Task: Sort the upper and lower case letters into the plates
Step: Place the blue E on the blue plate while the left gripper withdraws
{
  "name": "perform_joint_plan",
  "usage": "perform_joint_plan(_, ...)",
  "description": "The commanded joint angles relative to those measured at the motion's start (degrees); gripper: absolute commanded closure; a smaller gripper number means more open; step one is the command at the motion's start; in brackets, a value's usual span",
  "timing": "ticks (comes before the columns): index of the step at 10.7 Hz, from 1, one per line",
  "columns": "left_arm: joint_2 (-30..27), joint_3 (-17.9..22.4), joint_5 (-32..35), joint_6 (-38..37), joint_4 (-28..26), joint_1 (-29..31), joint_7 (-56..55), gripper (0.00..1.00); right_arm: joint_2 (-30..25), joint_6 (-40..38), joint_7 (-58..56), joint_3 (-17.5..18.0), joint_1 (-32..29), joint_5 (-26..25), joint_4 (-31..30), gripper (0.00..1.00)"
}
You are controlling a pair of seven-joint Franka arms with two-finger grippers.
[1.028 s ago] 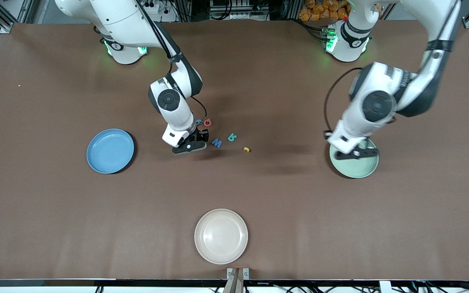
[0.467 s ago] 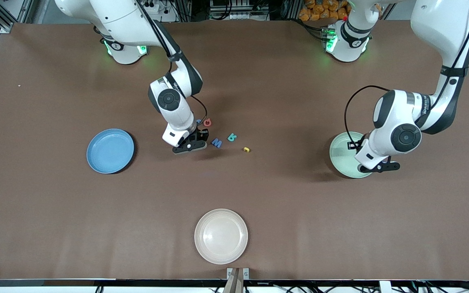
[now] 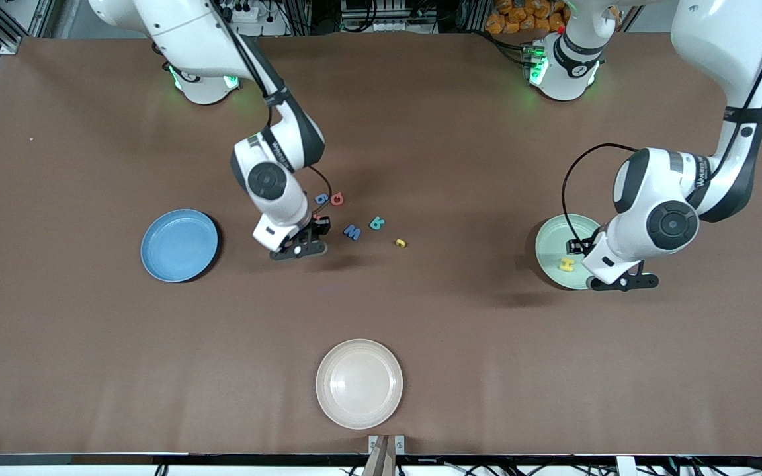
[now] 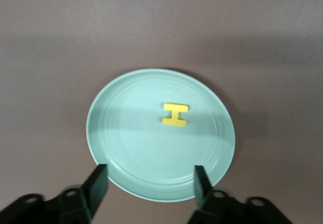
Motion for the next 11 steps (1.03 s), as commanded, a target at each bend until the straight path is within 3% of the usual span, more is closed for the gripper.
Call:
perform_joint_plan(1,-5.4,0.6,-0.9,-3.3,0.5,-0.6,2.0,0.0,0.6,-7.8,-3.5,0.4,-4.0,0.4,5.3,0.7)
perform_joint_plan(6,-10.9,-0.3,-1.5,-19.8,12.0,-3.5,2.0,0.0,-1.2,-10.1,-10.5,-0.4,-13.0,-6.2,5.3,0.7)
perform_joint_plan(11,-17.9,-2.3,-5.9,-20.1,12.7,-5.1,2.0,0.0,-1.0,-10.3,-30.2,-0.8,-25.1,-7.5,4.7,0.69)
